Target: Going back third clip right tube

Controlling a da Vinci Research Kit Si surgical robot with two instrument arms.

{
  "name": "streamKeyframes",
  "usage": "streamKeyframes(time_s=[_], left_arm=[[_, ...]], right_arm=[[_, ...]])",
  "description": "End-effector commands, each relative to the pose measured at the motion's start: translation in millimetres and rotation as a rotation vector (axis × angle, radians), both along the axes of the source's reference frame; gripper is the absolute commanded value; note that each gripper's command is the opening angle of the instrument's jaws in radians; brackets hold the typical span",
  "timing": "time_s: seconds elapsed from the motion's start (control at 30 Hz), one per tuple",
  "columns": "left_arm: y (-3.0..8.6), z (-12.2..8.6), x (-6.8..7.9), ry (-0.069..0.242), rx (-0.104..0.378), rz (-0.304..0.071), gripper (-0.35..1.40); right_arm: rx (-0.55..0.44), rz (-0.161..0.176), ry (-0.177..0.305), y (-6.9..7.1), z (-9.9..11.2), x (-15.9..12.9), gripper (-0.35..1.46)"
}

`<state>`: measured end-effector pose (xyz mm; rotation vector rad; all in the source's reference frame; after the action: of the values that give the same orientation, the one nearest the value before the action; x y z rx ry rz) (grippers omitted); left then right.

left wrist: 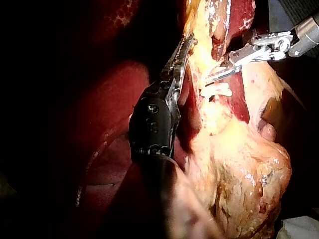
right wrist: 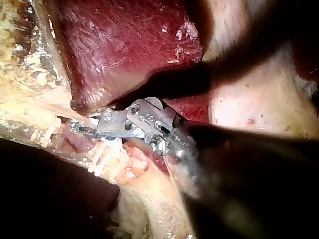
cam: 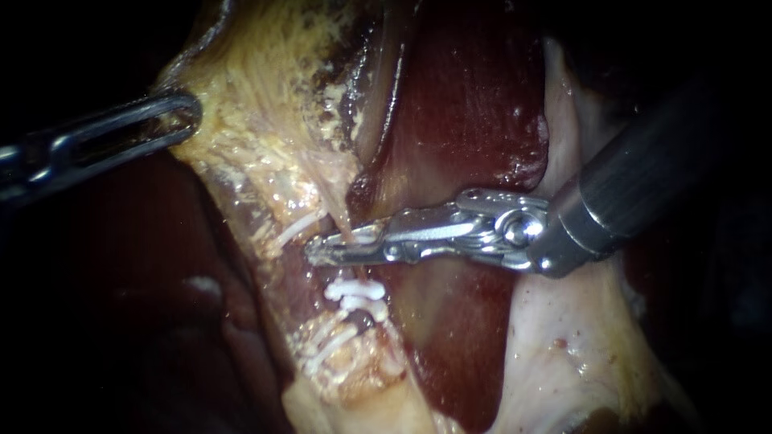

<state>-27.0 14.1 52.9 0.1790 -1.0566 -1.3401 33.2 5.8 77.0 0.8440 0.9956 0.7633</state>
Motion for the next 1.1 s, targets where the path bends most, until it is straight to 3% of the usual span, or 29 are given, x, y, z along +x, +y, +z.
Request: streamKeyframes(time_s=[0.03, 0.07, 0.17, 0.3, 0.5, 0.77, 0.9, 1.0, 1.1], left_arm=[[0.0, 0.1, 0.0, 0.0, 0.0, 0.0, -0.35], [0.0, 0.1, 0.0, 0.0, 0.0, 0.0, -0.35], [0.0, 0.0, 0.0, 0.0, 0.0, 0.001, -0.35], [0.0, 0.0, 0.1, 0.0, 0.0, 0.0, -0.35], [-0.1, 0.1, 0.1, 0.0, 0.0, 0.001, -0.35], [-0.1, 0.1, 0.1, 0.0, -0.001, 0.0, -0.35], [-0.2, 0.1, 0.1, 0.0, -0.001, 0.0, -0.35], [-0.2, 0.2, 0.1, 0.0, -0.002, 0.0, -0.35], [-0.2, 0.2, 0.1, 0.0, -0.002, 0.0, -0.35]], right_arm=[[0.0, -0.001, 0.001, 0.0, 0.0, 0.0, -0.35], [0.0, -0.001, 0.001, 0.0, -0.1, -0.1, -0.34], [0.0, -0.006, 0.001, -0.1, -0.1, -0.1, 0.33], [-0.027, 0.017, -0.004, 0.0, 0.1, -0.1, 0.56], [-0.087, 0.022, 0.021, -0.1, 0.2, -0.3, 0.6], [-0.1, -0.014, 0.069, -1.6, -2.1, -0.2, 0.6], [-0.096, -0.03, 0.092, -1.8, -2.1, -0.6, 0.6], [-0.089, -0.03, 0.125, -1.9, -2.1, -0.8, 0.6], [-0.095, -0.026, 0.126, -1.7, -1.9, -0.9, 0.6]])
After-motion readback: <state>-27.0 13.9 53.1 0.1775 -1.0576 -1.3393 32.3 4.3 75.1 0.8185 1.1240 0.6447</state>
